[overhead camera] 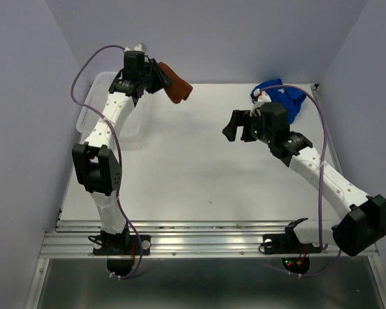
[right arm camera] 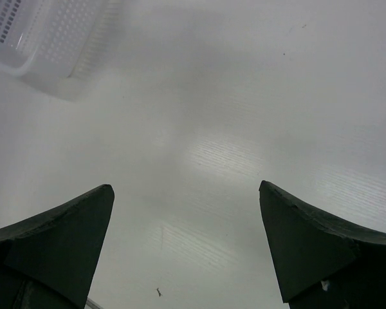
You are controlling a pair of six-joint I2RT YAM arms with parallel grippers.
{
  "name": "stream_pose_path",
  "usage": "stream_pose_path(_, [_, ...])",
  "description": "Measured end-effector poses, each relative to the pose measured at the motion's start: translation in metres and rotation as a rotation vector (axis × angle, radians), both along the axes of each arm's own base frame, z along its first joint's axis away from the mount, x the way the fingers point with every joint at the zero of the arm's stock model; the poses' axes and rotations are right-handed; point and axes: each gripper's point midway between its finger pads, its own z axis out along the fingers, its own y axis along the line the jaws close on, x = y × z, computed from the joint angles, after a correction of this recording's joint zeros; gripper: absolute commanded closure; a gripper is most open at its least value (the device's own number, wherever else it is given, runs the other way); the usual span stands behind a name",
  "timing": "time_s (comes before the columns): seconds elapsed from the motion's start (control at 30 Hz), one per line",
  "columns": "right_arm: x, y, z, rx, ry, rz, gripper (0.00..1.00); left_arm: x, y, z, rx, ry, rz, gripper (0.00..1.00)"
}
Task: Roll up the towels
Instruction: Place the rolled towel into the container
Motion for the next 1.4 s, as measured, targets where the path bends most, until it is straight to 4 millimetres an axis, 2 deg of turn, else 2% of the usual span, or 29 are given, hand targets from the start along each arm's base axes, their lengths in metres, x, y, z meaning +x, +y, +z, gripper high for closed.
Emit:
stream_pose_path(0.07, [0.002,-0.002,0.0,-0.004,-0.002,-0.014,0.0,0.012,0.019,0.031,-0.023,-0.072,0.016,1.0])
stream_pose_path(0.2, [0.006,-0.003,-0.008,-0.019,0.012,-0.027,0.0,0.031,0.064,0.076,-0.041,-0.179,0.059,1.0])
stream_pose_path(0.33, [0.013,-0.003,-0.025,-0.047,0.047,-0.042,0.0,0.052,0.109,0.102,-0.048,-0.259,0.093,1.0])
stream_pose_path(0.4, [0.017,-0.002,-0.031,-0.058,0.059,-0.049,0.0,0.06,0.127,0.104,-0.055,-0.282,0.104,1.0])
stream_pose_path(0.43, [0.018,-0.002,-0.032,-0.061,0.063,-0.05,0.0,0.066,0.139,0.099,-0.063,-0.283,0.108,1.0])
stream_pose_path(0.53, [0.025,0.001,-0.035,-0.066,0.07,-0.052,0.0,0.078,0.157,0.084,-0.087,-0.274,0.106,1.0])
stream_pose_path(0.73, [0.036,0.006,-0.043,-0.076,0.09,-0.051,0.0,0.109,0.196,0.025,-0.11,-0.216,0.135,1.0])
stream_pose_path(0.93, [0.042,0.01,-0.054,-0.091,0.115,-0.049,0.0,0.128,0.201,-0.011,-0.153,-0.207,0.11,1.0])
stream_pose_path(1.23, [0.05,0.015,-0.07,-0.108,0.148,-0.041,0.0,0.146,0.198,-0.03,-0.191,-0.248,0.091,1.0])
stream_pose_path(1.4, [0.055,0.018,-0.072,-0.115,0.149,-0.037,0.0,0.151,0.197,-0.053,-0.221,-0.236,0.089,1.0])
